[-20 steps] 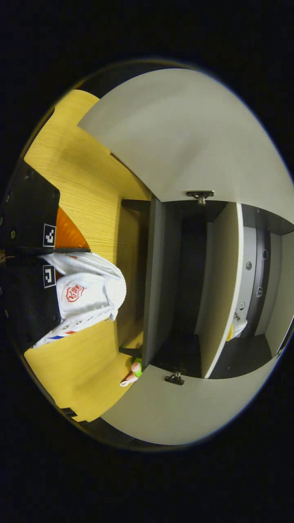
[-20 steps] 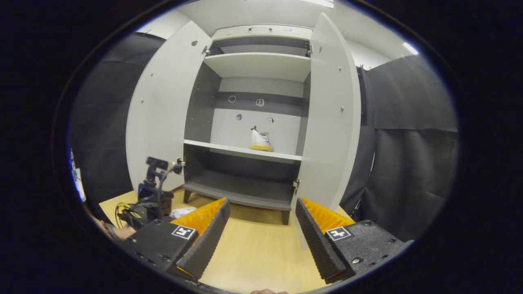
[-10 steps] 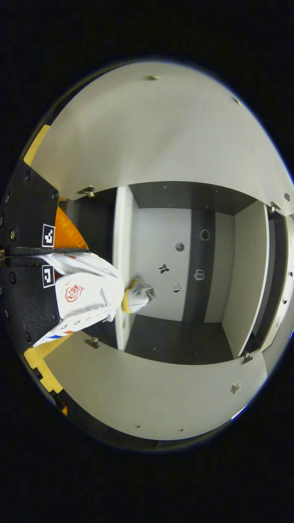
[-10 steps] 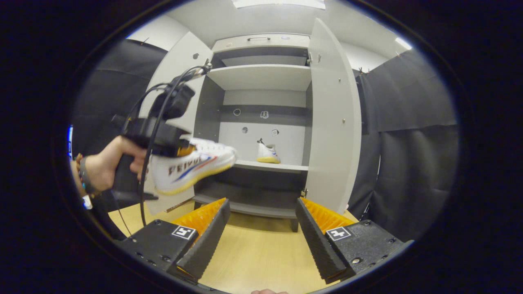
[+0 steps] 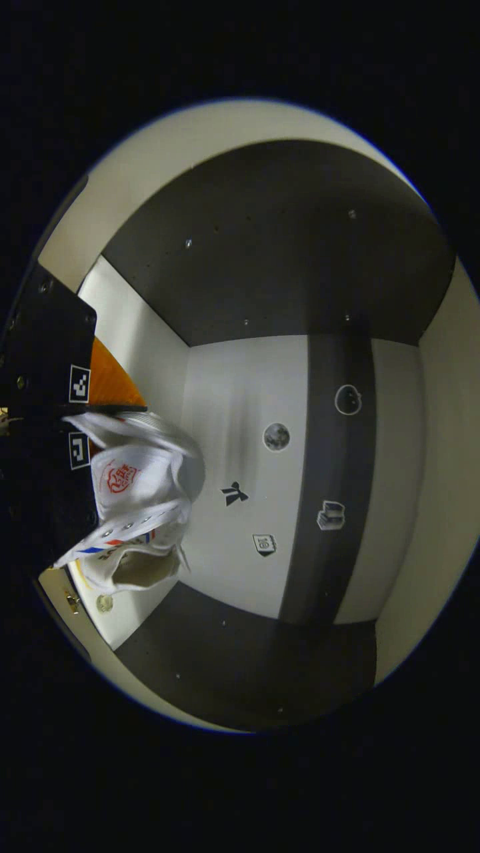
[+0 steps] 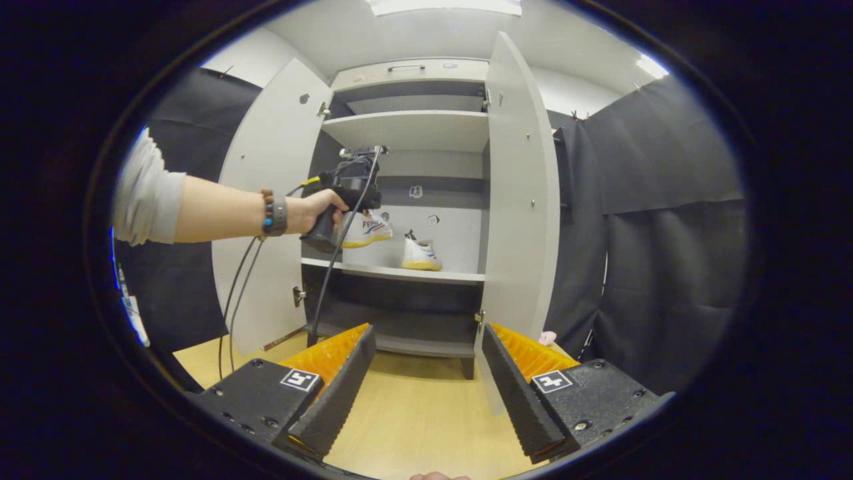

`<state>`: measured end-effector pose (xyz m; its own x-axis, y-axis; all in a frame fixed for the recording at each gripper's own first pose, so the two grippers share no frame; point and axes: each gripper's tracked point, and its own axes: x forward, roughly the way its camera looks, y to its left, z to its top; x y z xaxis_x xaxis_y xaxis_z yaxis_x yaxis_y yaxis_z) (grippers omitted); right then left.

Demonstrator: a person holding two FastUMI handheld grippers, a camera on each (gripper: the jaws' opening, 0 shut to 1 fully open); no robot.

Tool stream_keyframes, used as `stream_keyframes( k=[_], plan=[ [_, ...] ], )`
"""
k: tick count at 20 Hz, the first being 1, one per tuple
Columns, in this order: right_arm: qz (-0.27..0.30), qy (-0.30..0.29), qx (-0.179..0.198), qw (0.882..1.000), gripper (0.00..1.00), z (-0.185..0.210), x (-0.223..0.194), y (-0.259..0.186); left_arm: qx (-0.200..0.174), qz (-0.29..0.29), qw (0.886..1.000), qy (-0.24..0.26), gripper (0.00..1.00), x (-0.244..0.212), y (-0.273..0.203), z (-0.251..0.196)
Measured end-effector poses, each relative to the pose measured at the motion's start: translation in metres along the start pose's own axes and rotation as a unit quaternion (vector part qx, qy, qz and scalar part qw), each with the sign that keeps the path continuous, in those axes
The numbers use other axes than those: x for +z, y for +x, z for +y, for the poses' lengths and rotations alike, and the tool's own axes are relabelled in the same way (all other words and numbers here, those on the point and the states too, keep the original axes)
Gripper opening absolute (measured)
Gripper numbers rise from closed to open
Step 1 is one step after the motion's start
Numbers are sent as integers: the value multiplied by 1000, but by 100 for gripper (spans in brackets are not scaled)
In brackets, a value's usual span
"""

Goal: Grab one shoe with the right hand and put it into the shoe cabinet, grab the other shoe with the left hand and put it into the shoe cabinet; then close the right door with the right hand and the left door with the left hand.

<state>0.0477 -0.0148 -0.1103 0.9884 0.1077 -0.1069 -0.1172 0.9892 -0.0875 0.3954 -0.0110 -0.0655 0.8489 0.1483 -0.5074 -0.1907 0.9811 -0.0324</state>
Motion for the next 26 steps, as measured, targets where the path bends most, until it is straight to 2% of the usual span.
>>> stream_keyframes(
  k=[2,5,7,8,10,11,12,14,15,16,17,18,19,20,21,22,24,26],
  plan=[
    [7,-7,-13,1000,100,-7,-6,2,14,27,999,-13,1,-11,23,3],
    [18,-6,-28,999,100,-15,-16,-1,41,25,999,-3,1,-10,42,9],
    [28,0,-37,999,100,-20,-23,1,43,15,999,1,2,0,64,7],
    [34,2,-42,999,100,-22,-28,2,43,41,998,9,0,-10,69,6],
    [40,13,-41,998,100,-21,-33,5,19,81,996,17,0,-28,70,-2],
    [39,15,-40,998,100,-20,-33,6,11,61,998,13,4,-21,68,-7],
    [36,15,-40,998,100,-21,-31,7,4,47,999,4,25,-18,67,-9],
    [32,14,-34,999,100,-16,-31,9,4,34,999,26,31,-14,53,-9],
    [32,13,-31,999,100,-13,-31,9,22,17,998,52,36,-9,46,2],
    [28,13,-27,999,100,-11,-30,8,32,2,997,64,61,-5,39,9],
    [23,15,-21,999,100,-8,-27,8,35,-13,998,60,60,0,32,12],
    [19,15,-16,1000,100,-4,-26,8,21,-18,999,47,65,0,24,12],
    [18,13,-11,1000,100,0,-26,8,6,-17,999,30,64,0,20,9],
    [17,13,-6,1000,100,3,-26,8,-4,-13,1000,20,72,-1,14,9],
    [17,13,0,1000,100,6,-26,7,-4,-38,999,17,65,13,7,11],
    [14,13,4,1000,100,8,-25,5,-12,-66,998,14,72,24,-3,10],
    [7,15,10,1000,100,11,-22,0,-10,-116,993,28,69,49,-26,11],
    [1,16,14,1000,100,13,-17,-6,-21,-135,990,43,73,53,-57,5]
  ],
)
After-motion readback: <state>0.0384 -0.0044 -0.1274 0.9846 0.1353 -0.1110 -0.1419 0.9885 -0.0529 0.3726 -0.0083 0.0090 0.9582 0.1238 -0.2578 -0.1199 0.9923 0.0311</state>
